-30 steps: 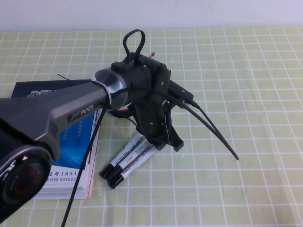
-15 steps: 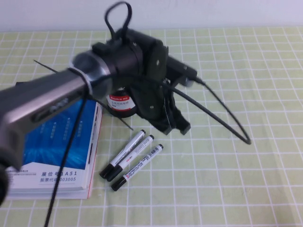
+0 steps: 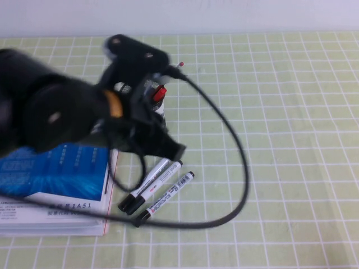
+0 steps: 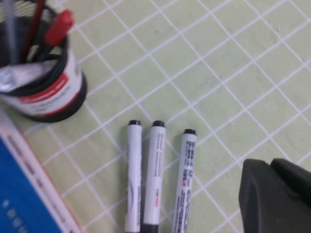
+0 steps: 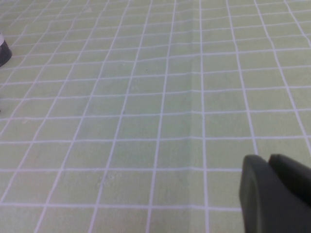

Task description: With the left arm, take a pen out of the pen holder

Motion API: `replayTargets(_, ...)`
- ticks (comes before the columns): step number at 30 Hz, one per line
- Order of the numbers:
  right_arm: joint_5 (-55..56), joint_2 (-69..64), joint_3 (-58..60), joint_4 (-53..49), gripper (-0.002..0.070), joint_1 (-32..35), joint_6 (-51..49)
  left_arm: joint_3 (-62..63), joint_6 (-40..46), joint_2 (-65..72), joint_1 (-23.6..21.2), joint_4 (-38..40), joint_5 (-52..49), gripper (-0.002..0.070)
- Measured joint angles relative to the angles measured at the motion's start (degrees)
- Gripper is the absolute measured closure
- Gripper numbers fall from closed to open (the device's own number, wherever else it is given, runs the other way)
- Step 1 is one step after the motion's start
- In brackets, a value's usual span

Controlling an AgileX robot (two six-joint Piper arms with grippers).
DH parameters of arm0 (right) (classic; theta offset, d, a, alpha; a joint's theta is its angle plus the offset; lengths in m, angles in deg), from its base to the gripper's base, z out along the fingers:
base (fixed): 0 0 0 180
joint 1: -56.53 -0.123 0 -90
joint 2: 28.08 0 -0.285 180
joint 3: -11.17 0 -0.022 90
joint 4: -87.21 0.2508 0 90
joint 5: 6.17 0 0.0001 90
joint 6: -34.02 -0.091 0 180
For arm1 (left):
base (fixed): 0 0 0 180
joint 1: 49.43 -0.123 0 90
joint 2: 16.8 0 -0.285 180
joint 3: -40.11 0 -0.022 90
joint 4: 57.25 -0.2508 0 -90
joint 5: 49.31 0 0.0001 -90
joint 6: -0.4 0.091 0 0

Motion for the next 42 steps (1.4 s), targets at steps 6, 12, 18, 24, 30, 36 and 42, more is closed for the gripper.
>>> replayTargets(6,0.0,0.0,0.0,0.0,0.0691,0.0,0.0,-13.5,-5.7,-13.0,-0.8,-2.3,8.1,0.0675)
replayTargets(12,0.0,0.0,0.0,0.0,0.0691,0.0,0.0,-27.5,-10.4,-23.1,-0.8,-2.6,21.0,0.0675)
replayTargets(18,0.0,0.0,0.0,0.0,0.0691,0.0,0.0,-38.2,-11.6,-29.6,-0.8,-4.6,26.1,0.0675)
replayTargets(24,0.0,0.0,0.0,0.0,0.0691,0.0,0.0,-40.8,-11.6,-30.7,-0.8,-7.3,26.1,0.0675)
replayTargets(30,0.0,0.0,0.0,0.0,0.0691,0.0,0.0,-40.8,-11.6,-30.7,-0.8,-8.6,26.7,0.0675)
replayTargets(36,0.0,0.0,0.0,0.0,0.0691,0.0,0.0,-42.1,-11.6,-31.8,-1.3,-13.1,31.0,0.0675)
replayTargets(42,0.0,0.0,0.0,0.0,0.0691,0.0,0.0,-47.6,-9.5,-43.7,-10.2,-8.8,32.6,0.0675)
